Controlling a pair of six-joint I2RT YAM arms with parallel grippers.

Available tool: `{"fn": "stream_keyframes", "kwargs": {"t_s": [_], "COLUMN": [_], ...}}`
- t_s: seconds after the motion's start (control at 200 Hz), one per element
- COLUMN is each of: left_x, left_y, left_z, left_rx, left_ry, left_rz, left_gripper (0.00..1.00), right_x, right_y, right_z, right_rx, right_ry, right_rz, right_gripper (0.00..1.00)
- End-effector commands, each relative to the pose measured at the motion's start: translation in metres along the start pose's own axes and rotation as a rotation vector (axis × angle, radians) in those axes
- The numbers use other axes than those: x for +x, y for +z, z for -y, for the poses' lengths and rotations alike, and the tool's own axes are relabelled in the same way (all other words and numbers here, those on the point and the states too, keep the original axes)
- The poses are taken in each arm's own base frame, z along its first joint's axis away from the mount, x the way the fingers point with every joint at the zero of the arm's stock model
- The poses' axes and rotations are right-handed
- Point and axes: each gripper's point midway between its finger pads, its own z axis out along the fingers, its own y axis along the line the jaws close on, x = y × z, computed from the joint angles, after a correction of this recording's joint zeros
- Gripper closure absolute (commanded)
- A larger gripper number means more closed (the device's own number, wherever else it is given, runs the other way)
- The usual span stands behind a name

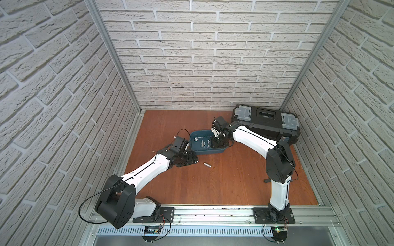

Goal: Put the socket on the desktop into the storage box
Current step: Pick up the socket head from the center of the board.

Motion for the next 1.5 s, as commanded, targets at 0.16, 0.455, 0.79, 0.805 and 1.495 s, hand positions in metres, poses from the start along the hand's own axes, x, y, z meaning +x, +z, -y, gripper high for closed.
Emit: {"fn": "stream_keyframes", "kwargs": {"t_s": [0.16, 0.455, 0.79, 0.805, 1.495], "left_x": [0.01, 0.022, 0.028, 0.029, 0.029], "left_y": [-0.009, -0.012, -0.009, -0.009, -0.006], "left_z": [-0.005, -0.014, -0.02, -0.02, -0.029], "left_rx": [0.094, 0.132, 0.15, 0.15, 0.116], "left_ry": [-0.075, -0.136, -0.185, -0.186, -0.215], "left_rz": [0.01, 0.012, 0.017, 0.018, 0.032], "left_gripper": [0.28, 0.27, 0.25, 0.25, 0.25], "right_x": [0.018, 0.041, 0.055, 0.055, 0.078], "right_y": [-0.017, -0.002, 0.022, 0.023, 0.062], "right_z": [-0.026, -0.04, -0.044, -0.044, -0.043], "right_rx": [-0.067, -0.068, -0.05, -0.049, -0.03], "right_ry": [-0.116, -0.199, -0.235, -0.237, -0.271], "right_rz": [0.043, -0.007, -0.057, -0.059, -0.153], "right_gripper": [0.6, 0.6, 0.59, 0.59, 0.55]}}
